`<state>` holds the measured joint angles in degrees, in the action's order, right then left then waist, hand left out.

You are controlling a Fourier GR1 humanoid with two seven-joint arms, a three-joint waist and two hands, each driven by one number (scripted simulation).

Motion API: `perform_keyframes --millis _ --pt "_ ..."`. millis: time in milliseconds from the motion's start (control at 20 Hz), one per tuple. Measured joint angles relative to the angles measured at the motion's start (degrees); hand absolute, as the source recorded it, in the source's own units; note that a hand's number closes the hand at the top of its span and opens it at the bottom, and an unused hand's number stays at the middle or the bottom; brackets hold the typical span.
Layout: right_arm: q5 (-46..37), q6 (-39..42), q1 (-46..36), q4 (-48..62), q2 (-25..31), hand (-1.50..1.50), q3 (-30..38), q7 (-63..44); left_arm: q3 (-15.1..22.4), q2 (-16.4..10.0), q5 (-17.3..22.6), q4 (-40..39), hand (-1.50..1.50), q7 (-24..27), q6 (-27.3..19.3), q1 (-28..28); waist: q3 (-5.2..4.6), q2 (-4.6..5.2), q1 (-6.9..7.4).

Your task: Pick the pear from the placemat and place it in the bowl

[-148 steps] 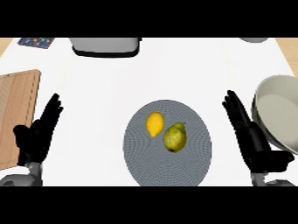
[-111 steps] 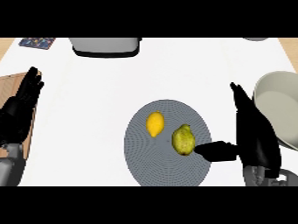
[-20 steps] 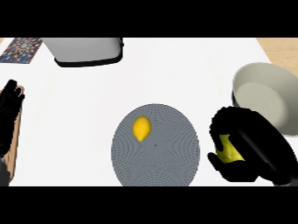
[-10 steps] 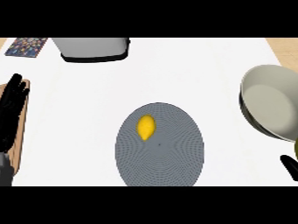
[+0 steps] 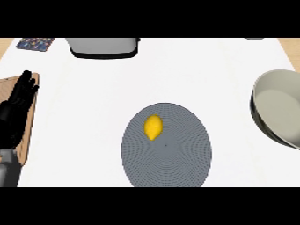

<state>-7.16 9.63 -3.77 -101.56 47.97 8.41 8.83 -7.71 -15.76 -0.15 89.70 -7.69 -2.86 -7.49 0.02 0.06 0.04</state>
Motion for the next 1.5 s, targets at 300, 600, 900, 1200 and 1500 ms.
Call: perform_keyframes --millis 300,600,900,1200,1500 --pt "-5.5 -0.3 -11.0 17.9 -3.8 1.50 -2.8 7.3 0.5 0.7 -0.7 0.3 0.00 -1.4 -0.2 -1.7 0.01 0.15 0.81" --pt "-14.2 -1.7 -18.5 32.5 -4.7 1.50 -6.2 10.8 0.8 1.3 -1.4 -0.1 0.00 0.5 0.4 -0.5 -0.03 0.43 1.51" --pt "-19.6 0.4 -25.5 50.6 -6.1 -1.50 -9.1 13.7 1.0 1.9 -1.7 -1.7 0.00 0.1 0.1 -3.0 0.06 0.65 2.00" --pt "-17.1 6.0 -31.0 64.2 -6.7 -1.50 -6.3 24.4 1.0 2.1 -2.1 -1.6 0.00 -0.5 -0.1 -3.0 0.12 0.55 1.86" --pt "-3.7 17.3 -34.7 72.4 -6.6 -1.50 5.0 26.2 0.5 1.7 -1.9 -1.0 0.00 -0.6 0.0 -2.7 0.17 0.48 1.40"
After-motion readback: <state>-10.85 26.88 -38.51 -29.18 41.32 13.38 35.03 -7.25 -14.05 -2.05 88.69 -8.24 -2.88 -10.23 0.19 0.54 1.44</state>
